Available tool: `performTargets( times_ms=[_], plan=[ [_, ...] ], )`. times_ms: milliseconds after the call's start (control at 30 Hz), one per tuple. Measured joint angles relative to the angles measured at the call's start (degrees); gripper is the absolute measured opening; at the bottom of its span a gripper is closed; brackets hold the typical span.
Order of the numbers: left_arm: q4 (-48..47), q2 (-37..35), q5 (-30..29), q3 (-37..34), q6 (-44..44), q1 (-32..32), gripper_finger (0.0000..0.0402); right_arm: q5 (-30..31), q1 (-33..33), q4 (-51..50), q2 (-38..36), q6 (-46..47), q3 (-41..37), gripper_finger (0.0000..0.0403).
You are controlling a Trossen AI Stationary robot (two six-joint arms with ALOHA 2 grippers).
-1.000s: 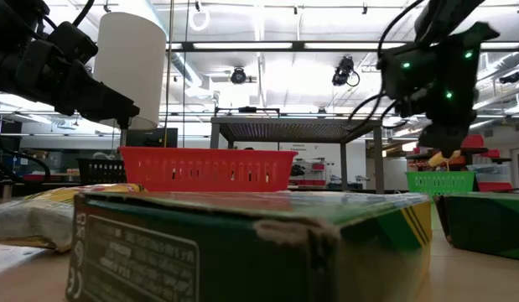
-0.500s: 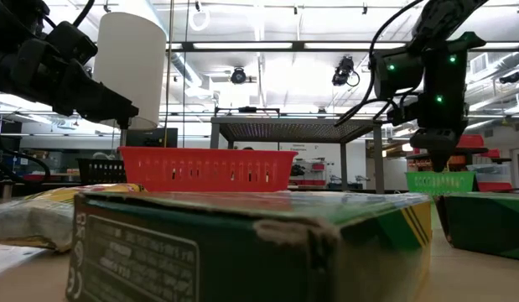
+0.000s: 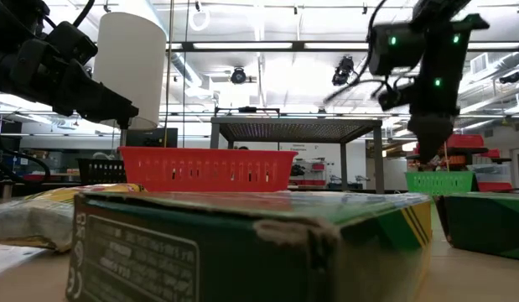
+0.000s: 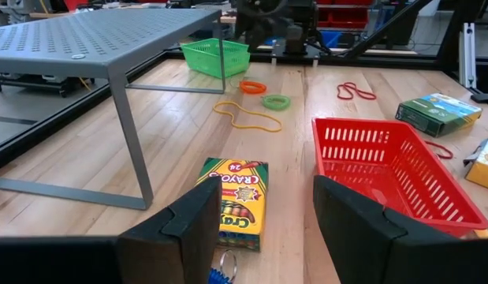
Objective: Pick & Place Office Desk Supplies
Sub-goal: Put the orange spring keychain into the green bin
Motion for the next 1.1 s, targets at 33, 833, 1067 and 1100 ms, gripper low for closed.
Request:
performTargets(
  times_ms=[33,833,1067,1100],
  plan=[
    [0.0,0.0,0.0,0.0,0.0,0.0,0.0206,-1.3,1.5,0.6,0.0,-1.4,0.5,0.0214],
    [0.0,0.0,0.0,0.0,0.1,0.0,0.0206,-12.5,5.9,23.6,0.0,-14.1,-8.9,0.0208],
    [0.0,0.0,0.0,0.0,0.6,0.0,0.0206,-14.0,2.0,25.7,0.0,-17.5,-10.5,0.0208],
    [0.0,0.0,0.0,0.0,0.6,0.0,0.0206,-14.5,1.6,26.3,0.0,-17.9,-10.8,0.0208]
  ],
)
